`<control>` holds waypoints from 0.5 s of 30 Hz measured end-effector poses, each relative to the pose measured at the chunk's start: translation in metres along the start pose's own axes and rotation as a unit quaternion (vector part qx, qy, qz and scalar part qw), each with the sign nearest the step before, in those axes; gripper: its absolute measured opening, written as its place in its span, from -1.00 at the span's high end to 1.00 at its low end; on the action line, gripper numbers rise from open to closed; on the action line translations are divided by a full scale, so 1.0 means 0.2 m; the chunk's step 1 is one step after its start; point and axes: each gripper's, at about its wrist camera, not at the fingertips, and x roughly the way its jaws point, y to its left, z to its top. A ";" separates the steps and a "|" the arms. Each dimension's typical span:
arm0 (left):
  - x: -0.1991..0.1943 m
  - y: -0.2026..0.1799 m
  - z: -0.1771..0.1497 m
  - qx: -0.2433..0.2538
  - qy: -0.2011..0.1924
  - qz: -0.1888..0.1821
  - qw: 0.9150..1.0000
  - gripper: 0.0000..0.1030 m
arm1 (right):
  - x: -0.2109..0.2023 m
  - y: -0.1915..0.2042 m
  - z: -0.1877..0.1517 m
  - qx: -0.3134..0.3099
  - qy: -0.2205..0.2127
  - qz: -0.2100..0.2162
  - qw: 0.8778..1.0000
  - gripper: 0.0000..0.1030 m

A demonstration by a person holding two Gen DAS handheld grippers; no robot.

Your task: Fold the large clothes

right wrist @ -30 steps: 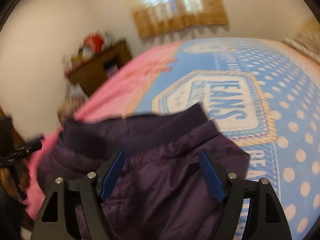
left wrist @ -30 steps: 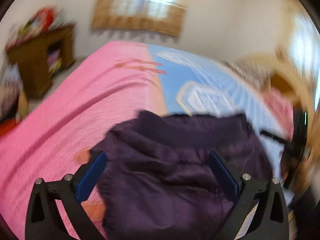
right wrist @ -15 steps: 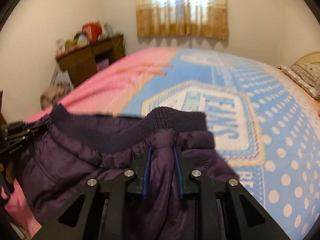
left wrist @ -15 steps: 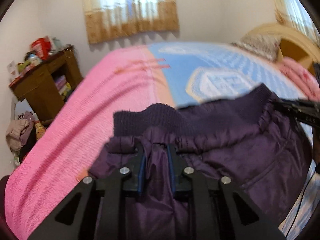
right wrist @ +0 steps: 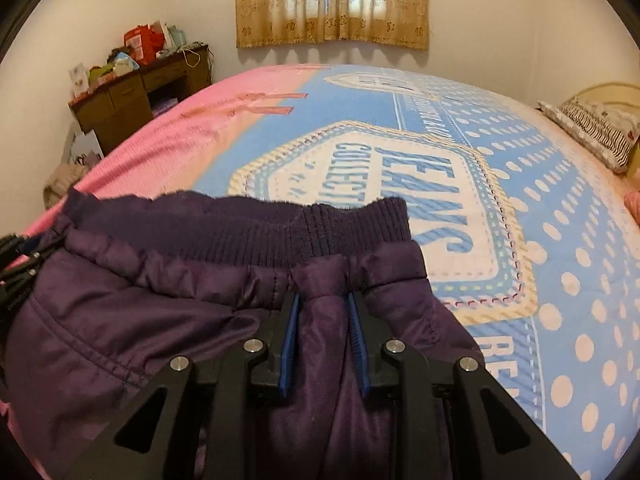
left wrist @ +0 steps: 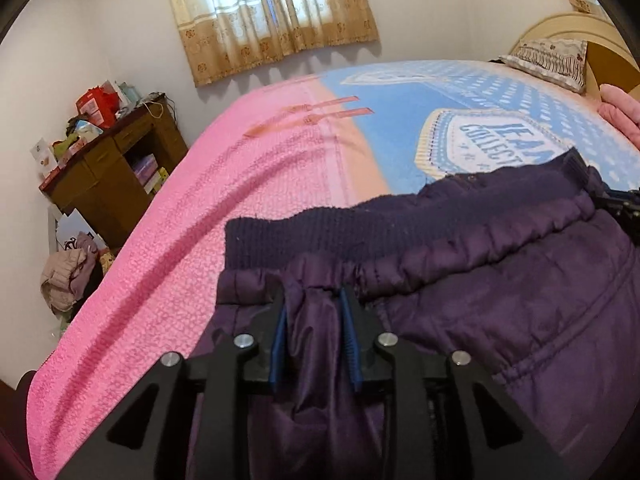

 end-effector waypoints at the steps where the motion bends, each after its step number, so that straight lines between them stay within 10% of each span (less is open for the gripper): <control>1: 0.00 0.00 -0.02 -0.001 -0.002 0.002 1.000 0.40 | 0.02 0.00 -0.01 -0.001 0.004 -0.001 1.000 0.50; 15: 0.02 0.02 -0.04 -0.010 0.002 0.004 1.000 0.29 | 0.10 0.03 -0.02 -0.016 0.021 -0.017 1.000 0.45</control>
